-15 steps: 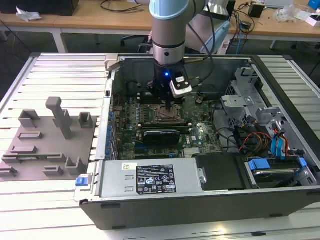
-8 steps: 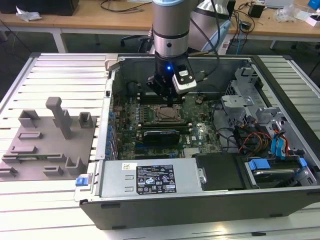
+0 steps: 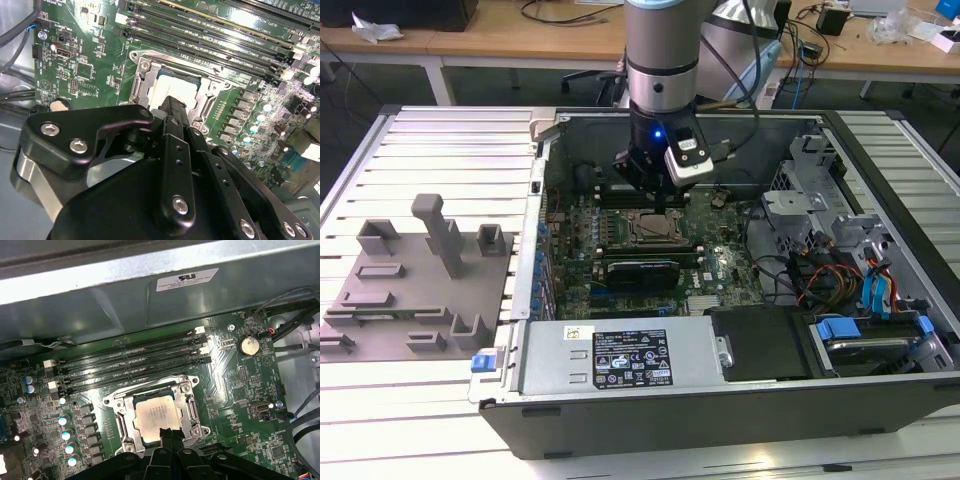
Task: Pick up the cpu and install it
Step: 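Install the second cpu locking lever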
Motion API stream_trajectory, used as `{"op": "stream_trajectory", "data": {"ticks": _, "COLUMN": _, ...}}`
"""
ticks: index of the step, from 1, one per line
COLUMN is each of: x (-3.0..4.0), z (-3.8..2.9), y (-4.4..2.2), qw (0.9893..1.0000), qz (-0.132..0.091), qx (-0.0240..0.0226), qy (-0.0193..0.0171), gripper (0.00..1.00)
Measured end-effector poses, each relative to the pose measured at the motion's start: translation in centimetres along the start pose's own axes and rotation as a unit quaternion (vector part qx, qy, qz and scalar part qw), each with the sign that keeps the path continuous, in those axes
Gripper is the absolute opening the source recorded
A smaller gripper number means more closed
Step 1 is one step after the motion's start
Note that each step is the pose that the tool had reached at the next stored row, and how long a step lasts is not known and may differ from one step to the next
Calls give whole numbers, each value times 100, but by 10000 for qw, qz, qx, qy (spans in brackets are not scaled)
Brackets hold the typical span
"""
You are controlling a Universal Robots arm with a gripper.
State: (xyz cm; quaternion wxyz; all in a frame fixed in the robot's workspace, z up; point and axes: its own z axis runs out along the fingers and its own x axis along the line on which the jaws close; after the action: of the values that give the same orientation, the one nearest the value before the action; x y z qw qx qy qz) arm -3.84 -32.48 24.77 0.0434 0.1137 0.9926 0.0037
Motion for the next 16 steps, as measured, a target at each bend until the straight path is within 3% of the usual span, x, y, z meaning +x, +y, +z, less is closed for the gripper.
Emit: {"op": "stream_trajectory", "data": {"ticks": 16, "x": 0, "z": -8, "y": -53, "qw": 10000, "qz": 0, "qx": -1, "qy": 0, "gripper": 11}}
